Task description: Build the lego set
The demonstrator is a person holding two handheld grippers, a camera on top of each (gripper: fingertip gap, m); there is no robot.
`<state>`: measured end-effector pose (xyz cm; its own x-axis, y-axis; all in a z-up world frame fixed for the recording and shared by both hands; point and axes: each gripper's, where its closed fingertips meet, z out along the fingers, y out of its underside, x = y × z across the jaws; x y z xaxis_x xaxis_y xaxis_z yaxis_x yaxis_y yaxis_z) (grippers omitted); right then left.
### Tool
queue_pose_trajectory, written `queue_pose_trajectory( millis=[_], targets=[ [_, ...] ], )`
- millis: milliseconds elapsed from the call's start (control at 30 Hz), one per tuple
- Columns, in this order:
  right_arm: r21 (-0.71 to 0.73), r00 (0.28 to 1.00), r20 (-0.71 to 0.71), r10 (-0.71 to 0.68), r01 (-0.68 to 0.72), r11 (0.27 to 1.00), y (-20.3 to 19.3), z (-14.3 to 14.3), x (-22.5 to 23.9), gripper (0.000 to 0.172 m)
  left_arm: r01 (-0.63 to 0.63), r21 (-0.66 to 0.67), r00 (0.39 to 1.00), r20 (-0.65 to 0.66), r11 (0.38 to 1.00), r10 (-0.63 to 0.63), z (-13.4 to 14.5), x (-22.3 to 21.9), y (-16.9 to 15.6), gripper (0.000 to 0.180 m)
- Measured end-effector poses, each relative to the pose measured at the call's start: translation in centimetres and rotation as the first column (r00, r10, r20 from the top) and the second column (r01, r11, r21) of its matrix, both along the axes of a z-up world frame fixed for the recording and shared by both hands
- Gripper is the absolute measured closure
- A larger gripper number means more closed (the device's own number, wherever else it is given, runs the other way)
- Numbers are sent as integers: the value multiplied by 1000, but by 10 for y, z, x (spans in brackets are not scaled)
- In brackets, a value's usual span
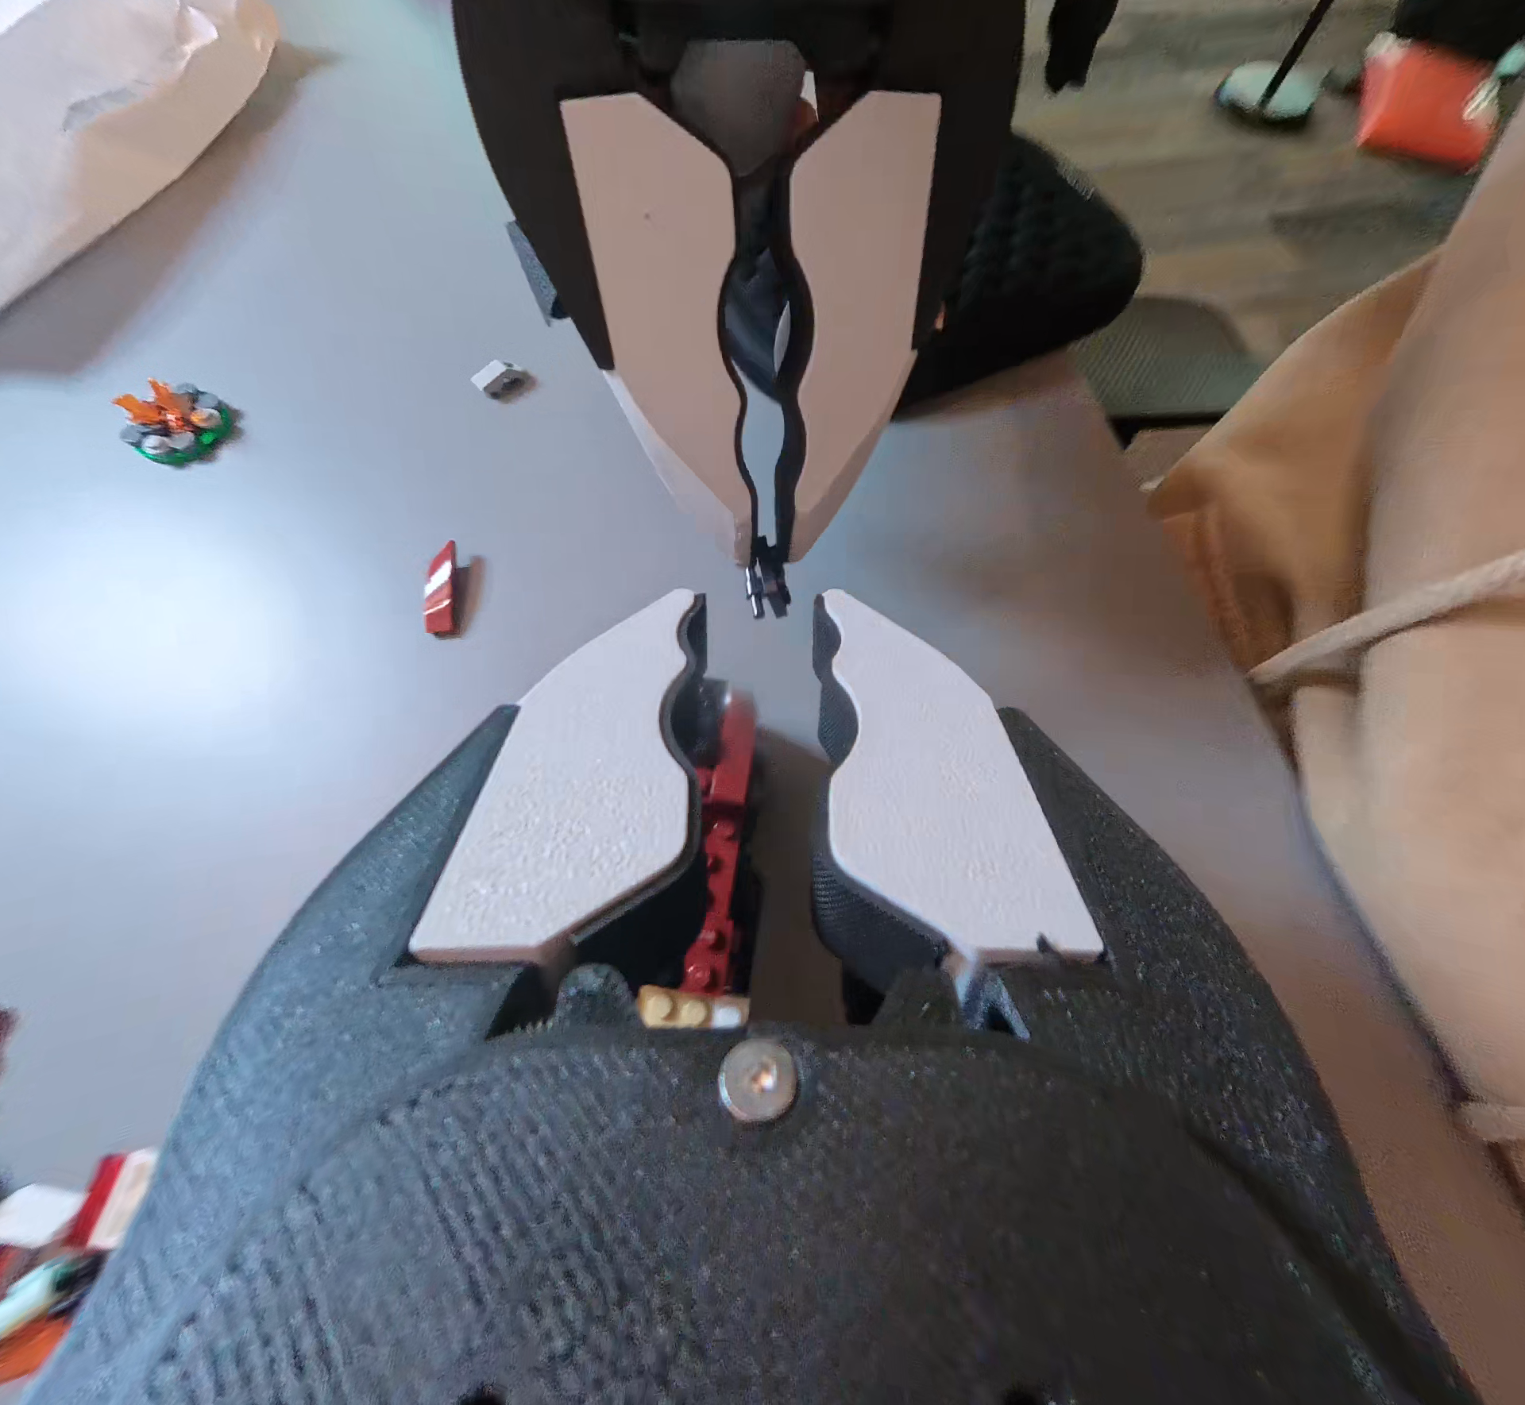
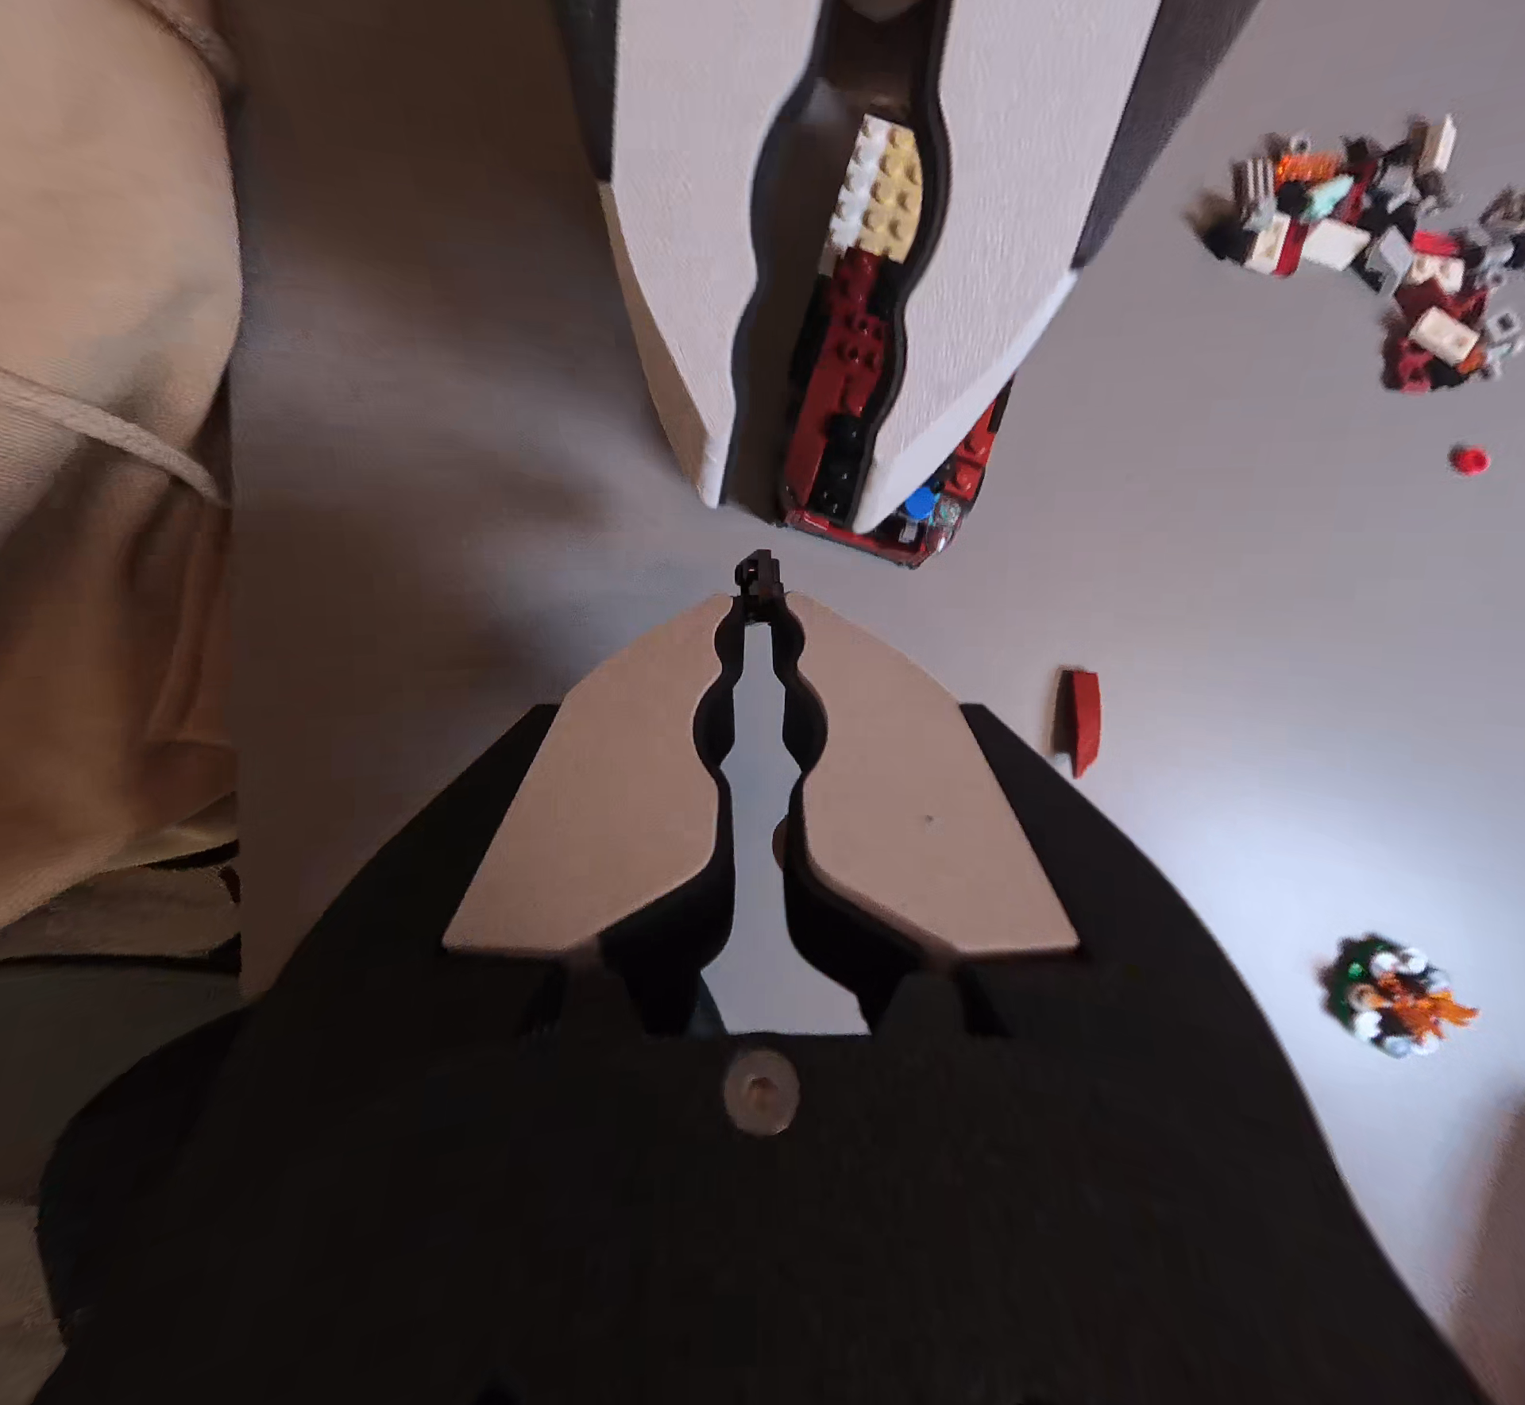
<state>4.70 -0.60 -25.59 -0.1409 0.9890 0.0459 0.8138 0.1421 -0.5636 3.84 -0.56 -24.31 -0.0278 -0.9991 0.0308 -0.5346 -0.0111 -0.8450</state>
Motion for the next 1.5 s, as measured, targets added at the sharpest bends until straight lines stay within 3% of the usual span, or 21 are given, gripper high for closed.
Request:
queue_pose_trajectory(
  millis=[100,233,367,467,567,667,767,900,1333,1400,1500],
  targets=[
    [22,999,7,40,-40,999,0,12,-7,165,-3,-98,999,35,995,6,7,2,-4,164],
    [45,999,-8,41,-41,998,3,21,-9,166,-35,-134,998,51,990,42,11,2,0,175],
    [101,987,-145,-69,84,991,18,37,-11,163,-88,-238,982,144,967,124,25,0,11,176],
    [147,911,-354,-213,279,949,36,55,-7,151,-100,-441,930,278,892,242,47,-5,28,176],
    [156,749,-597,-287,459,875,39,73,-5,147,-13,-675,835,398,738,379,74,-13,44,176],
    [177,604,-741,-293,597,782,42,88,-4,147,90,-791,765,444,605,467,87,-17,52,176],
    [278,598,-767,-233,637,720,43,97,-7,147,161,-834,741,456,528,493,92,-15,49,176],
    [288,610,-761,-222,624,726,44,98,-11,148,191,-844,744,457,501,488,95,-8,43,176],
    [261,596,-773,-218,611,747,45,100,-14,155,196,-862,753,437,467,492,92,-4,41,176],
    [219,597,-766,-239,592,776,47,97,-13,156,161,-833,773,439,529,457,90,-5,40,174],
    [112,677,-657,-332,523,845,54,74,1,155,-1,-614,889,361,789,281,73,-14,37,150]
  ],
)
